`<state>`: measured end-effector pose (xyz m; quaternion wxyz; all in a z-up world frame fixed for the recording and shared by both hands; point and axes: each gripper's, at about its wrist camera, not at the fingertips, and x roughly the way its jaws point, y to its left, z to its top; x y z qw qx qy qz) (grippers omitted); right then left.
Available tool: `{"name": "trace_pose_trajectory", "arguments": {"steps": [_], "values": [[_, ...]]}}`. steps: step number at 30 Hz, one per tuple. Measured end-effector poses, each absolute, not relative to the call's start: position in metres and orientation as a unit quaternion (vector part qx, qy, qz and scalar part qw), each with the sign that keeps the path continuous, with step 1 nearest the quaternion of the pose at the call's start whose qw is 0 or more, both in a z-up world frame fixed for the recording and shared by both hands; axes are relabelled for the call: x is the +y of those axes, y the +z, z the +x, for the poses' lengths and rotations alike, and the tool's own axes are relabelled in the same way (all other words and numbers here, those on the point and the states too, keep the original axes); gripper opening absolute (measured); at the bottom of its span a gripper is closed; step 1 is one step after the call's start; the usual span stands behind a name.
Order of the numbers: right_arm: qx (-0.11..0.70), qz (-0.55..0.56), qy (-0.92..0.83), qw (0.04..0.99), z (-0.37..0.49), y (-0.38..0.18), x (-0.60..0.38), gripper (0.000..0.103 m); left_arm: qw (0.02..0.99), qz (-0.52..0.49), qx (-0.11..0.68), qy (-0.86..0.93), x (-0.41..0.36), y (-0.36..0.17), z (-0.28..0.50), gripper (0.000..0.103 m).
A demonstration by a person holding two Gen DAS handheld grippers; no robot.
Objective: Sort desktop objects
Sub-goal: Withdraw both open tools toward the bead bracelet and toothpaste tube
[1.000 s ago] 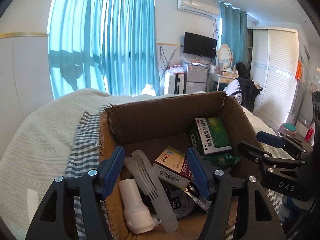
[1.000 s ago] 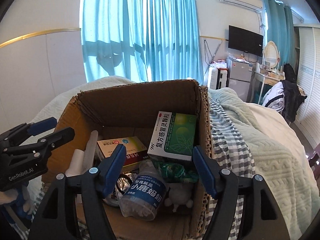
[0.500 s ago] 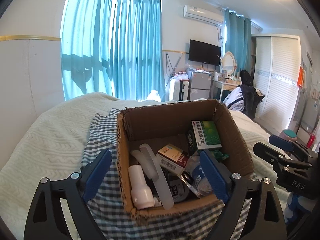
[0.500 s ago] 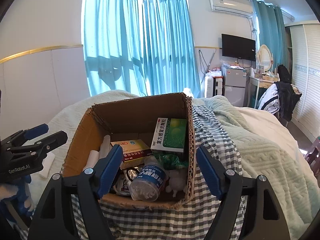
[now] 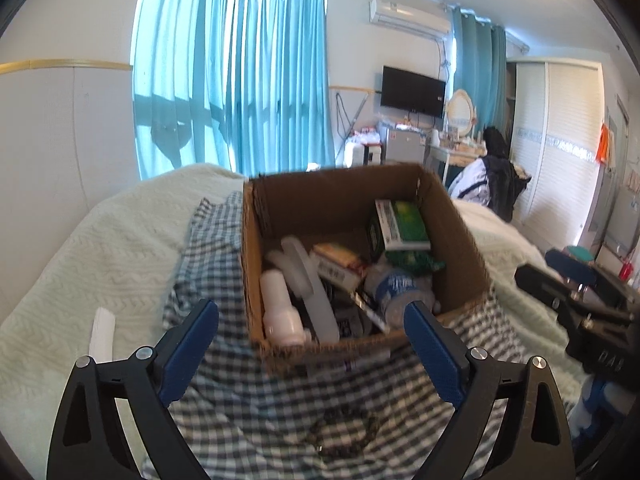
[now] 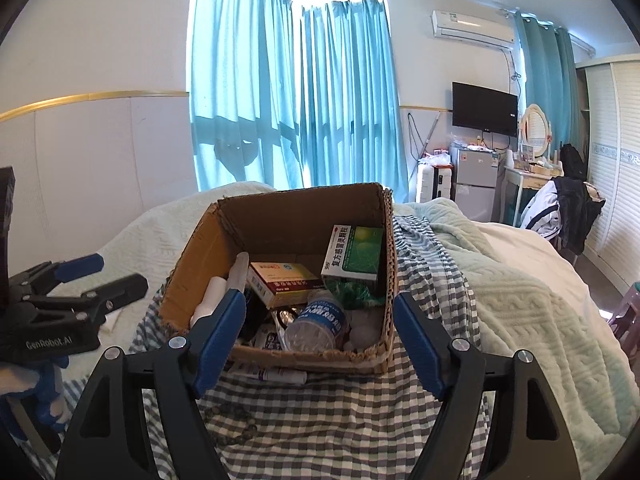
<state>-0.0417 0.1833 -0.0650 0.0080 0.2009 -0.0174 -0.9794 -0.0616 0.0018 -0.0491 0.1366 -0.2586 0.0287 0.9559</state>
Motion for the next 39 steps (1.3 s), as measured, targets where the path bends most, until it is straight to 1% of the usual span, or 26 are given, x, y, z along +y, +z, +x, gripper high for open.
{"name": "trace_pose_trajectory", "arguments": {"steps": [7,11,14,19,22,23,24,26,28,31,34,39], "values": [[-0.021,0.233,-0.972,0.008,-0.039,-0.095,0.19,0.076,0.135,-0.305,0.042,0.942,0.016,-0.092,-0.061,0.096],[-0.02,0.252,-0.967,0.014,-0.045,-0.112,0.19,0.076,0.144,-0.349,0.044,0.925,0.026,-0.127,-0.066,0.096],[-0.02,0.267,-0.963,0.016,-0.051,-0.125,0.19,0.076,0.142,-0.388,0.073,0.908,0.04,-0.157,-0.074,0.096],[-0.021,0.291,-0.956,0.023,-0.062,-0.142,0.186,0.076,0.157,-0.44,0.088,0.88,0.051,-0.185,-0.085,0.096],[-0.014,0.31,-0.95,0.026,-0.071,-0.155,0.181,0.076,0.149,-0.477,0.093,0.861,0.052,-0.201,-0.094,0.096],[-0.013,0.314,-0.949,0.029,-0.073,-0.158,0.18,0.076,0.145,-0.489,0.09,0.855,0.05,-0.206,-0.097,0.094],[-0.014,0.318,-0.947,0.033,-0.075,-0.162,0.178,0.076,0.143,-0.504,0.085,0.848,0.048,-0.212,-0.101,0.089],[-0.015,0.326,-0.944,0.04,-0.081,-0.168,0.175,0.076,0.161,-0.529,0.05,0.832,0.04,-0.221,-0.107,0.044],[-0.015,0.33,-0.943,0.046,-0.086,-0.172,0.173,0.076,0.162,-0.535,0.029,0.829,0.032,-0.221,-0.11,0.011],[-0.007,0.329,-0.943,0.054,-0.093,-0.178,0.172,0.076,0.157,-0.53,-0.006,0.833,0.016,-0.216,-0.11,0.011],[0.018,0.341,-0.937,0.077,-0.102,-0.187,0.166,0.076,0.153,-0.511,-0.029,0.845,0.003,-0.203,-0.106,0.01],[0.08,0.373,-0.917,0.117,-0.119,-0.206,0.145,0.076,0.149,-0.479,-0.032,0.864,-0.008,-0.182,-0.093,0.01]]}}
